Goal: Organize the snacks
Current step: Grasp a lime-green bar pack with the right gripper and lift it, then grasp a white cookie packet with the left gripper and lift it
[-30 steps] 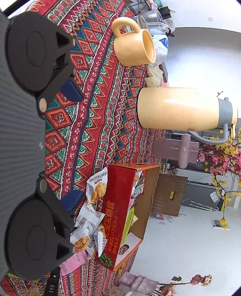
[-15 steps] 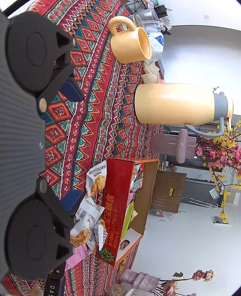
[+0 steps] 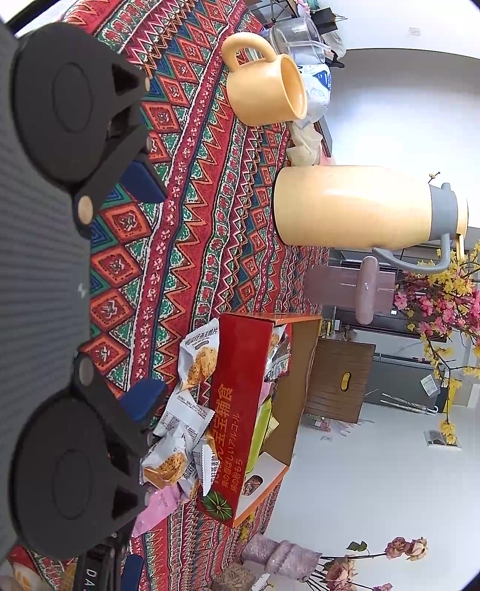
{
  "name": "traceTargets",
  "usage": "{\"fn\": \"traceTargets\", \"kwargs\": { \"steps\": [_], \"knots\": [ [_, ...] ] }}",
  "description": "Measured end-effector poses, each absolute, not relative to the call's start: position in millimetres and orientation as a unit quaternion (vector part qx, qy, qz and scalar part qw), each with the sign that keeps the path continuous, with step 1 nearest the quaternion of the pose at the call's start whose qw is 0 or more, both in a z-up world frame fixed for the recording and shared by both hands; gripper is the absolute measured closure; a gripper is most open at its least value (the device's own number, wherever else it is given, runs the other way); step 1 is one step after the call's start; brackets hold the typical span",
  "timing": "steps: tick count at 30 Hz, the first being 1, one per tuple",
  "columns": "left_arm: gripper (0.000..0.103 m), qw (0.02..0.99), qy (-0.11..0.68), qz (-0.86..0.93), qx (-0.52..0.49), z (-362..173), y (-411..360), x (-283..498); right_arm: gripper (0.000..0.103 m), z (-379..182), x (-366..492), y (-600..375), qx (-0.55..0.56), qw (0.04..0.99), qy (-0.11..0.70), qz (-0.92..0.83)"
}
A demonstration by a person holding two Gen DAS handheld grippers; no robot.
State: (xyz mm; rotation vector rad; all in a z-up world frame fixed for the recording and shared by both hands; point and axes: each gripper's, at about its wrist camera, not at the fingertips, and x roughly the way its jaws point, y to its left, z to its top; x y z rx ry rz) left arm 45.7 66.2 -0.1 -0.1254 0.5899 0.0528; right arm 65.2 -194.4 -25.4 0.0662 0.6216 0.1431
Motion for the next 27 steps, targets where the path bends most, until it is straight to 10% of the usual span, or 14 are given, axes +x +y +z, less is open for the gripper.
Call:
{"fn": "traceTargets", "kwargs": {
  "steps": [22, 27],
  "knots": [
    [0.000, 0.951, 0.299, -0.016, -0.074, -6, 66, 27, 0.007, -33, 26, -169, 0.038, 0.917, 0.396, 0.014],
    [0.000, 0.950, 0.301, -0.011, -0.084, -8, 75, 21, 0.027, -43, 23, -155, 0.001, 0.913, 0.408, 0.014]
  ]
}}
